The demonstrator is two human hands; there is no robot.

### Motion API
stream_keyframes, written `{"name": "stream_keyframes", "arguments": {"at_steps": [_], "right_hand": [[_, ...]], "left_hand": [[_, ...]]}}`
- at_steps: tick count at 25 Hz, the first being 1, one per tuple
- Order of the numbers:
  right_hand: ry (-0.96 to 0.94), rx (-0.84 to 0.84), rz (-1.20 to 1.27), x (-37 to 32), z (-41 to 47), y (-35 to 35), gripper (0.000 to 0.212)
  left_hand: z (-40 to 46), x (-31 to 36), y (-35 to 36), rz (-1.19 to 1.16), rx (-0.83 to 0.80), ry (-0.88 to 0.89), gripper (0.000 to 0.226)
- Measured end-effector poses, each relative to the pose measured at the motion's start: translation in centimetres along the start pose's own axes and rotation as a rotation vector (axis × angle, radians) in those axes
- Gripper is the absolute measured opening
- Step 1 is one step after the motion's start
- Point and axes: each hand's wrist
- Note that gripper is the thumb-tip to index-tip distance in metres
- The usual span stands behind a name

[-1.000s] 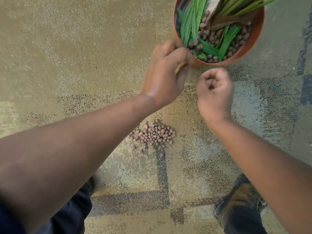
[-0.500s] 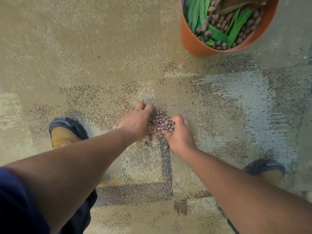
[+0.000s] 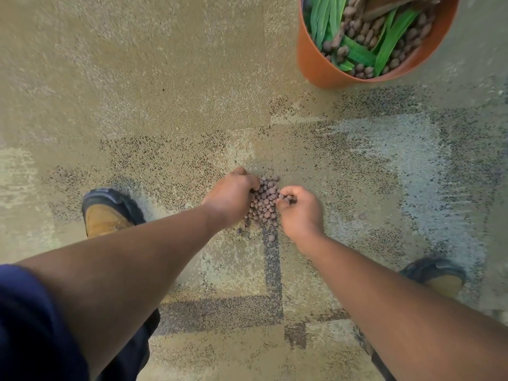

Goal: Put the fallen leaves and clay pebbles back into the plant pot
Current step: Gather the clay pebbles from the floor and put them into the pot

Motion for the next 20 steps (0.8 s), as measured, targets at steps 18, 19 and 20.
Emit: {"name": "stream_keyframes", "arguments": {"at_steps": [18, 19, 20], "right_hand": [[-0.214, 0.259, 0.789, -13.0, 3.0, -13.1, 0.015], [-0.209, 0.278, 0.833, -13.8, 4.0, -13.6, 0.015], [-0.190, 0.292, 0.870, -14.4, 4.9, -13.8, 0.015]], "left_hand": [[7.0, 12.7, -11.7, -0.747, 0.538, 0.113, 0.017], [8.1, 13.5, -12.1, -0.738, 0.569, 0.123, 0.018], [9.1, 14.0, -12.2, -0.728, 0.597, 0.129, 0.018]]}}
Point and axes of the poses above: each hand's wrist, its own z-axis towards the middle knuckle, its own y-axis out of the palm, x = y × z, and after that the axes turned 13 degrees about x, right-handed
